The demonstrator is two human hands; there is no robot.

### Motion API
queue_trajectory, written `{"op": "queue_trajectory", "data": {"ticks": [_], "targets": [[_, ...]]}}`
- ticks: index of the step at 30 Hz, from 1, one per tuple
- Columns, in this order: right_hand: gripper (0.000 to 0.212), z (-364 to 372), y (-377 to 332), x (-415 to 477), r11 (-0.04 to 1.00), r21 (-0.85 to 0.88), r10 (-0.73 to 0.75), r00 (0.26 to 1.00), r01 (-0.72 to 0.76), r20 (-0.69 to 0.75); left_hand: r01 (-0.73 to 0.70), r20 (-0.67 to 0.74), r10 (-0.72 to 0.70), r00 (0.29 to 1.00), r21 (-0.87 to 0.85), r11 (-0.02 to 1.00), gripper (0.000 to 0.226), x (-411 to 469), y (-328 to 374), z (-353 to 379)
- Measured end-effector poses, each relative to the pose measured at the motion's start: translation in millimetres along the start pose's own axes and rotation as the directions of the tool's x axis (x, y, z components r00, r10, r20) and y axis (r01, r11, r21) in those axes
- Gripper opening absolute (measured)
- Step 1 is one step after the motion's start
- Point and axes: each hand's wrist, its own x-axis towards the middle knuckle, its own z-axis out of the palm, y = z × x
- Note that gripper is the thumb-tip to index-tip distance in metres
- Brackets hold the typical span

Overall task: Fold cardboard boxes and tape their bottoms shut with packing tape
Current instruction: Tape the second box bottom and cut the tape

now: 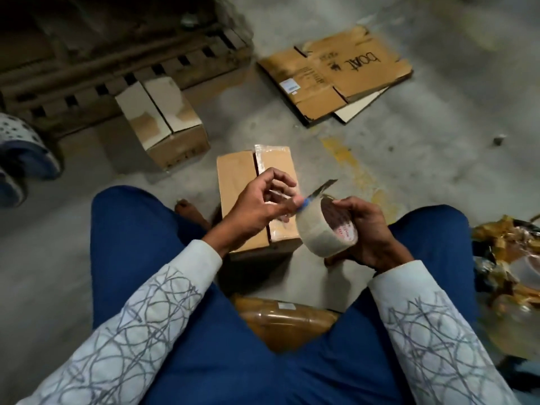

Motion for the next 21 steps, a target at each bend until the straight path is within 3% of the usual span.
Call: {"op": "queue_trajectory", "data": {"ticks": [3,6,8,12,14,21], "targets": [[0.024,-1.4,10.0,0.7,0.996,0.027,-0.089,0.994,0.09,-0.059,-0.028,-0.057,0.03,0.998,0.036,0.999,0.017,3.8,-3.0,-1.5],[0.048,0.1,12.5,0.0,0.992,0.048,-0.115,0.992,0.117,-0.049,-0.021,-0.03,0.019,0.999,-0.064,0.998,0.021,8.0,-2.1,-2.1],[0.048,-1.9,9.8,-1.5,0.99,0.078,-0.11,0.991,0.116,-0.076,-0.001,-0.04,-0.003,0.999,-0.099,0.995,0.02,9.9,-2.4,2.3],[0.03,-13.8,5.2,-0.6,0.995,0.032,-0.085,0.986,0.091,-0.145,0.071,0.031,-0.068,0.997,-0.12,0.99,0.061,8.9,-4.1,12.3],[0.03,-16.4,5.1,0.7,0.996,0.03,-0.076,0.984,0.082,-0.163,0.084,0.017,-0.083,0.996,-0.075,0.994,0.069,9.8,-5.3,13.9],[0.031,-14.4,7.7,8.7,1.0,0.006,-0.016,0.991,0.017,-0.129,0.15,-0.05,-0.145,0.988,0.11,0.983,0.018,12.7,-14.2,0.5]]}}
